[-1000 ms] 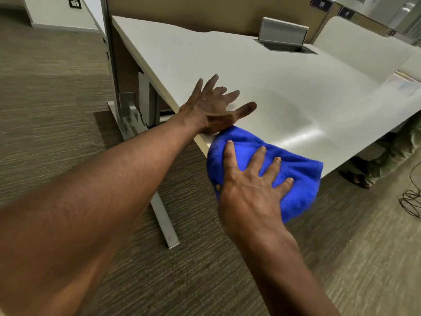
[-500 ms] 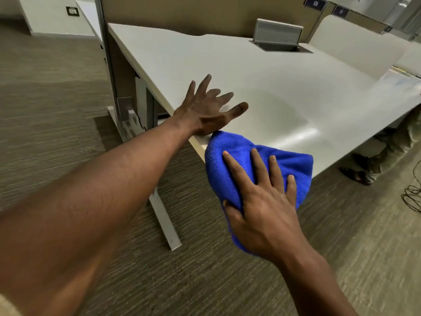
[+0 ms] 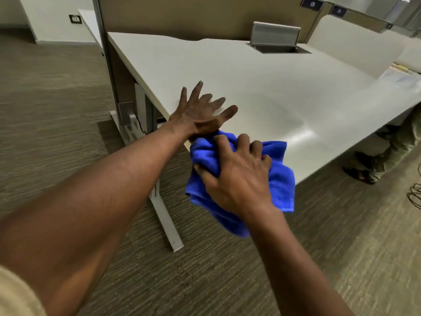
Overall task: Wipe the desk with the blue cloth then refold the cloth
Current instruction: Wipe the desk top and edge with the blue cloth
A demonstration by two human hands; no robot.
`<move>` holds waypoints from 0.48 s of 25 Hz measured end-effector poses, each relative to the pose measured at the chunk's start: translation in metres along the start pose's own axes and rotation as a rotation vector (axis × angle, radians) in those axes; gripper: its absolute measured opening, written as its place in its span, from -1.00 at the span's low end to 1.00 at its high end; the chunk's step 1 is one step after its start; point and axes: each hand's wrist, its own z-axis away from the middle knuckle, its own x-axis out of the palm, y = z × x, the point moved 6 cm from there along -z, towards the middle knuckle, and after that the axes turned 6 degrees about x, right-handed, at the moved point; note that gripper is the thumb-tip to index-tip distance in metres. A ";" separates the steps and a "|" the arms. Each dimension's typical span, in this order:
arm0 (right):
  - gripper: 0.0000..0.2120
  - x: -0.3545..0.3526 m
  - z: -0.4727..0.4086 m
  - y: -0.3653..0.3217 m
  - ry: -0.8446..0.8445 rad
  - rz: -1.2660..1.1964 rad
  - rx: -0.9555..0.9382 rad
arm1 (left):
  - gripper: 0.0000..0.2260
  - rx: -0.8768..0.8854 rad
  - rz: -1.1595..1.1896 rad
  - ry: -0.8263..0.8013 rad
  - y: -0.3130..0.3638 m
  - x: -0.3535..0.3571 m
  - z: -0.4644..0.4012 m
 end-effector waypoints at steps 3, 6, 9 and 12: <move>-0.48 -0.009 0.012 0.034 -0.084 -0.201 0.009 | -0.21 0.015 0.008 0.018 0.001 -0.001 0.003; -0.28 0.000 0.040 0.049 -0.241 -0.121 0.018 | -0.21 0.007 0.023 0.013 0.002 0.000 0.005; -0.26 0.007 0.062 0.038 -0.201 0.044 -0.023 | -0.24 0.011 0.026 -0.005 0.005 -0.001 0.006; -0.19 0.013 0.049 0.013 -0.137 0.164 0.030 | -0.26 0.015 0.010 -0.023 0.004 -0.001 0.005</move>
